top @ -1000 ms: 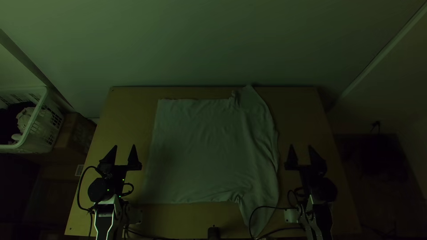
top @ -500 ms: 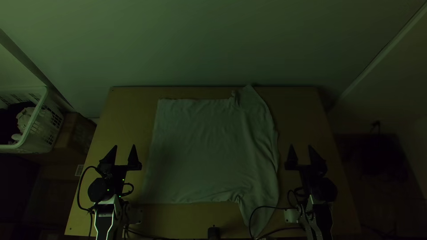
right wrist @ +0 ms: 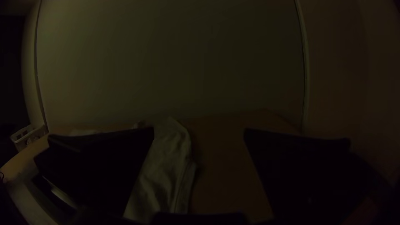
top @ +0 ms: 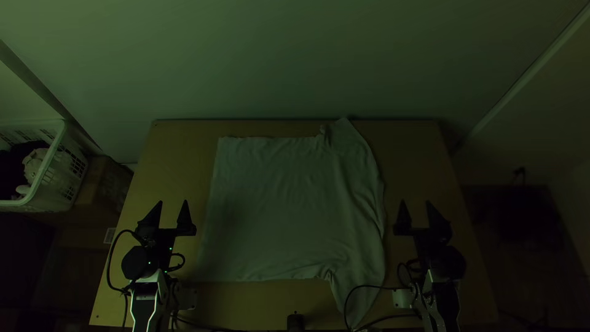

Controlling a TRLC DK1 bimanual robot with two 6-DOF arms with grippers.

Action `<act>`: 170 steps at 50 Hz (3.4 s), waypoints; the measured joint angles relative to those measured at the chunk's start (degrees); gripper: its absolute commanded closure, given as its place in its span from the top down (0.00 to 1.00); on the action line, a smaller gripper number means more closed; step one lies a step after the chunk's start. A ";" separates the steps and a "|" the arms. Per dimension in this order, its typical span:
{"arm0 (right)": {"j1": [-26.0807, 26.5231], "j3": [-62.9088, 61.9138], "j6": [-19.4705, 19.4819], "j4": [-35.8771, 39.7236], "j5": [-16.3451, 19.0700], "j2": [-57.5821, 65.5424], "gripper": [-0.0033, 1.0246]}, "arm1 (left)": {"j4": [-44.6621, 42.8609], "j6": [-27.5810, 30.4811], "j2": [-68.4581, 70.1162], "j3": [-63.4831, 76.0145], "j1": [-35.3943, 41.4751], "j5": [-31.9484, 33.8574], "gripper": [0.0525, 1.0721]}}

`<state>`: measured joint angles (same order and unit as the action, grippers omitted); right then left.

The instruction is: Fold the t-shirt

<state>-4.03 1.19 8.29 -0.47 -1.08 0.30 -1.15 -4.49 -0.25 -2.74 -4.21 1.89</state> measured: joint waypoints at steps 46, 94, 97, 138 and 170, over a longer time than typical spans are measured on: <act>0.76 1.81 0.68 4.02 -0.02 0.00 0.96 | 6.21 -4.70 -0.85 -2.45 -0.50 -0.83 0.96; -1.79 29.70 -7.56 -9.01 0.02 28.39 0.96 | 5.03 -5.97 -50.01 -49.48 7.78 -0.81 0.96; -2.25 32.48 -7.56 -8.96 0.02 32.35 0.96 | 6.75 -5.95 -53.20 -53.09 8.33 -0.81 0.96; -3.85 63.25 -5.31 2.78 6.36 76.70 0.96 | 18.27 -4.94 -89.18 -82.34 5.68 6.27 0.95; -3.82 76.08 1.77 15.61 9.68 90.92 0.96 | 32.81 -5.01 -111.95 -97.46 4.83 6.25 0.86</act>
<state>-7.86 77.28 10.07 15.14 8.60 91.22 31.66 -9.50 -112.20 -100.20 0.62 8.14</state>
